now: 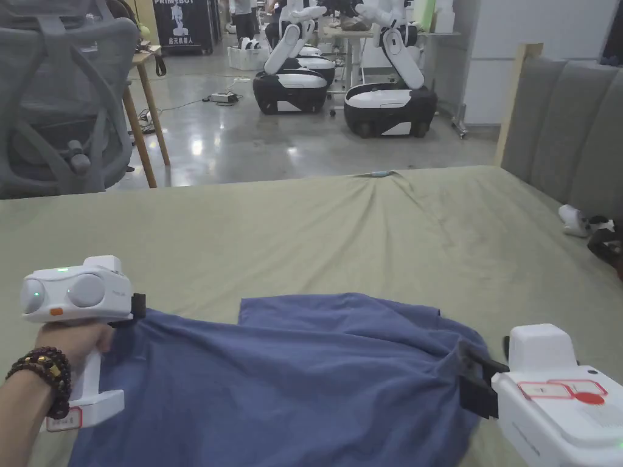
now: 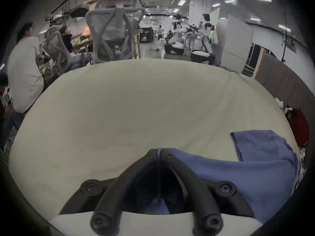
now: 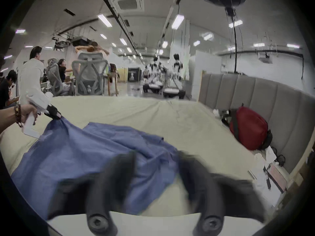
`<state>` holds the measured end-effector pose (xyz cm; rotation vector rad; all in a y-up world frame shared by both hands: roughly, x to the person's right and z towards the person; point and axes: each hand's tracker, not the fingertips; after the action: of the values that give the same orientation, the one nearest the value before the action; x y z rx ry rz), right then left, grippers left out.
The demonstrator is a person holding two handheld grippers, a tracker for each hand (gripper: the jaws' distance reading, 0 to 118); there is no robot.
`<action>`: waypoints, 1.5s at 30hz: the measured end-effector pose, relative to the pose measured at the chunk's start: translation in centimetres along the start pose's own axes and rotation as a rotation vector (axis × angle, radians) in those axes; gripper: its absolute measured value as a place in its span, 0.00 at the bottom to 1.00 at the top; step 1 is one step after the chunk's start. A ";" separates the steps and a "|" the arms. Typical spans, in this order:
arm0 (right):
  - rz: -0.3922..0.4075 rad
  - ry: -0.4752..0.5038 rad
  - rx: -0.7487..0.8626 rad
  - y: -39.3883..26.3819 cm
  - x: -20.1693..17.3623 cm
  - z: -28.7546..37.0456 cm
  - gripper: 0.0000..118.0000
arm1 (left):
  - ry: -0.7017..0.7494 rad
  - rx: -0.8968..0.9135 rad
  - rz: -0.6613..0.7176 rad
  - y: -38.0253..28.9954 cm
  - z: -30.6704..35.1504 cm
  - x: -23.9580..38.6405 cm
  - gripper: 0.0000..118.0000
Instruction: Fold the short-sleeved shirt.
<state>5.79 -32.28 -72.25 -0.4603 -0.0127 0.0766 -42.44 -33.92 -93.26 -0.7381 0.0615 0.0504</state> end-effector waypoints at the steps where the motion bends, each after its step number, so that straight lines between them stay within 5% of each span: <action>1: -0.012 -0.009 -0.060 0.1 0.4 -0.8 0.79 | -0.002 0.004 0.000 0.0 0.6 -0.1 0.01; 2: -0.026 -0.002 -0.139 -0.1 1.0 -1.9 0.99 | -0.007 0.016 -0.002 -0.1 1.3 -0.2 0.01; 3: -0.053 0.025 -0.154 -0.4 1.6 -2.6 1.00 | -0.011 0.023 0.006 0.2 1.6 -0.4 0.01; 8: -0.126 0.037 -0.356 -2.7 3.3 -7.7 0.80 | -0.020 0.028 0.037 0.2 2.3 -1.1 0.01; 10: -0.095 0.068 -0.404 -3.3 2.9 -10.2 0.61 | -0.026 0.025 0.036 -0.1 2.3 -1.2 0.01; 14: -0.077 0.101 -0.371 -2.4 1.9 -13.2 0.54 | -0.027 0.028 0.013 0.1 2.2 -1.1 0.01; 15: -0.050 0.122 -0.364 -1.9 1.8 -13.5 0.37 | -0.029 0.027 0.011 0.2 2.3 -1.1 0.01; 16: -0.027 0.142 -0.329 -1.3 1.8 -13.2 0.03 | -0.028 0.031 0.014 0.2 2.7 -1.2 0.01; 18: -0.077 0.226 -0.275 0.0 1.9 -12.4 0.04 | -0.039 0.053 0.026 0.6 4.0 -1.5 0.01; 25: -0.119 0.279 -0.003 10.9 1.9 -6.0 0.04 | -0.066 0.256 0.067 5.8 13.4 -3.0 0.01; 34: -0.031 0.109 0.263 30.3 2.4 0.1 0.04 | 0.063 0.522 0.093 16.0 27.6 -7.6 0.01; 45: -0.071 0.016 0.320 42.3 2.9 -1.3 0.04 | 0.066 0.679 0.115 25.1 30.0 -5.7 0.01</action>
<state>5.69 5.13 -92.26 -0.1399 -0.0013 0.0048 -48.70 4.67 -87.49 -0.0571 0.1744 0.1078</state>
